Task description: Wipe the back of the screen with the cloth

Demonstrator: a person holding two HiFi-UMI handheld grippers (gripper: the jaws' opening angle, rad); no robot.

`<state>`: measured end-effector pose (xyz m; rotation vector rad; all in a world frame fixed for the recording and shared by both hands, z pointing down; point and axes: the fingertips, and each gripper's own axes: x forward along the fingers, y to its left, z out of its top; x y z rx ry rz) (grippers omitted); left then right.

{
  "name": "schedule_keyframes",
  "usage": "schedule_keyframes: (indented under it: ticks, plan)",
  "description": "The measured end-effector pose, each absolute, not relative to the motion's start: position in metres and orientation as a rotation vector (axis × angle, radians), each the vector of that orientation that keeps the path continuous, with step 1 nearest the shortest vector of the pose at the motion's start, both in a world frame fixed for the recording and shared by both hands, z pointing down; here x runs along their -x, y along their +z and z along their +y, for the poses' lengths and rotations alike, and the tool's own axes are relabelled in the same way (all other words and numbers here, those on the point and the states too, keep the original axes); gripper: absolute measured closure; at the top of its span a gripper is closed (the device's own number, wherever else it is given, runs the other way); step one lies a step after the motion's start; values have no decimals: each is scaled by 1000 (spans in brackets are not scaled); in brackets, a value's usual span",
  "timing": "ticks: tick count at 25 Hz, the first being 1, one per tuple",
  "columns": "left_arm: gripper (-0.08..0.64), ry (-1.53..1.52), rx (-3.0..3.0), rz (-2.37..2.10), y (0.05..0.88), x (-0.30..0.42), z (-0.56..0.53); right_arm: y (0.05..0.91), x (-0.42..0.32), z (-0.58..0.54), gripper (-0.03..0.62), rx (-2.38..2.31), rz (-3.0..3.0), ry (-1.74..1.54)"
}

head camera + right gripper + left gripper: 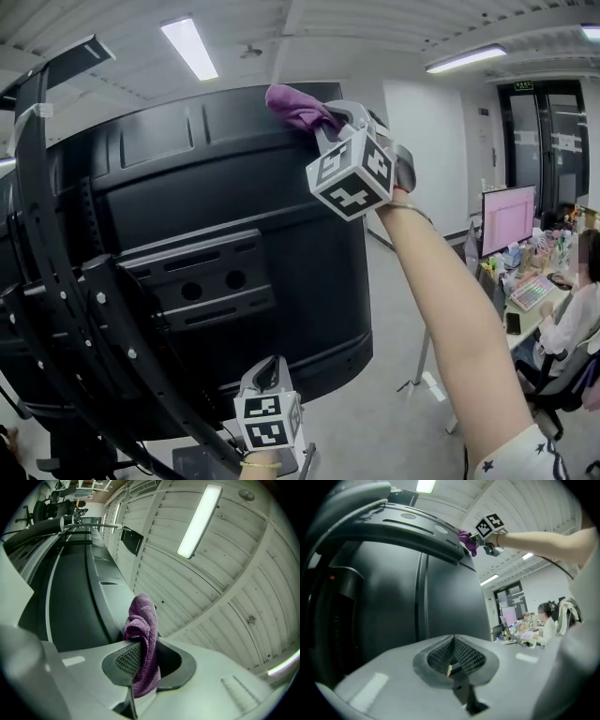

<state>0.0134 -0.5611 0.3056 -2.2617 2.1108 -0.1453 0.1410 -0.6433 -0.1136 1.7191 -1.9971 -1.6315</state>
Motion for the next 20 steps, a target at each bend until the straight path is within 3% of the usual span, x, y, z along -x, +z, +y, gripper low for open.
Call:
schedule_keyframes:
  ticks: [7, 20]
  plan:
    - [552, -152, 2234, 2134, 312, -4, -557, -60, -126, -670, 538, -1629, -1979, -1601]
    - [552, -166, 2295, 2098, 334, -27, -552, 133, -127, -650, 537, -1330, -1955, -1579]
